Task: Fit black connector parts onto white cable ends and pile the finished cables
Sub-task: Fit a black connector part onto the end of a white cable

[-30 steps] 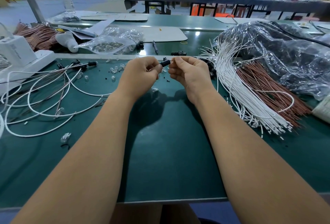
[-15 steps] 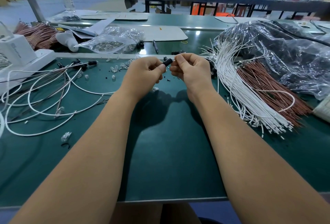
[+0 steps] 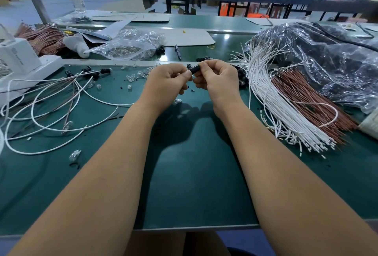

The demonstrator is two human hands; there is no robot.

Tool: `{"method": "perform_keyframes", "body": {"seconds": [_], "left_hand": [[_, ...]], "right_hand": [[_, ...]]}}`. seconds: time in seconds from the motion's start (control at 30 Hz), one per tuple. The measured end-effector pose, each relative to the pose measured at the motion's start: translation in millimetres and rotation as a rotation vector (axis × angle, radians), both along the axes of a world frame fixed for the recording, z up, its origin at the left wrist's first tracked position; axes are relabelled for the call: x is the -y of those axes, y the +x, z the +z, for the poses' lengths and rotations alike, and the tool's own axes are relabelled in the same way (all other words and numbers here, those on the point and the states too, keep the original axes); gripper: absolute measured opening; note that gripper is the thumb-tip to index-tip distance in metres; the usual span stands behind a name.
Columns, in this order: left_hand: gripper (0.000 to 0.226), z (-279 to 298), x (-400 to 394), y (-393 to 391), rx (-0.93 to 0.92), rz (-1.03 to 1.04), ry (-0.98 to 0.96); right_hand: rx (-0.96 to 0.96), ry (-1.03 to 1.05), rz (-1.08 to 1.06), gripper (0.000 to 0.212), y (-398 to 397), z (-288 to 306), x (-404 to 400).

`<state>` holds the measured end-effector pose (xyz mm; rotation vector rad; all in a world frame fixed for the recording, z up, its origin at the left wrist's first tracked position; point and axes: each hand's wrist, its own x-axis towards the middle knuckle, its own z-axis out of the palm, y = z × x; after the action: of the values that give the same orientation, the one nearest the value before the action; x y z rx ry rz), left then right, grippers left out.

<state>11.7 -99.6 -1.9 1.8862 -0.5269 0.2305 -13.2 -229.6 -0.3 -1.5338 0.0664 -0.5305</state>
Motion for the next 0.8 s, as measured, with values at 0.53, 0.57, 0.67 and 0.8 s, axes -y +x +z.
{"method": "perform_keyframes", "body": {"seconds": [0.53,0.57,0.67,0.8], "left_hand": [[0.022,-0.6,-1.0,2.1,0.01,0.037,-0.033],[0.023,-0.9,-1.1,2.2,0.014,0.041,-0.029],[0.021,-1.4,-1.0,3.2,0.022,0.054,-0.016],[0.015,-0.9,-1.8,4.8,0.037,0.055,0.008]], "right_hand": [[-0.028,-0.061,-0.014,0.006,-4.5,4.4,-4.5],[-0.023,-0.08,-0.012,0.006,-5.1,4.3,-4.9],[0.002,-0.112,-0.013,0.006,-6.3,4.4,-5.3],[0.02,-0.12,-0.025,0.013,-5.2,3.5,-4.4]]}}
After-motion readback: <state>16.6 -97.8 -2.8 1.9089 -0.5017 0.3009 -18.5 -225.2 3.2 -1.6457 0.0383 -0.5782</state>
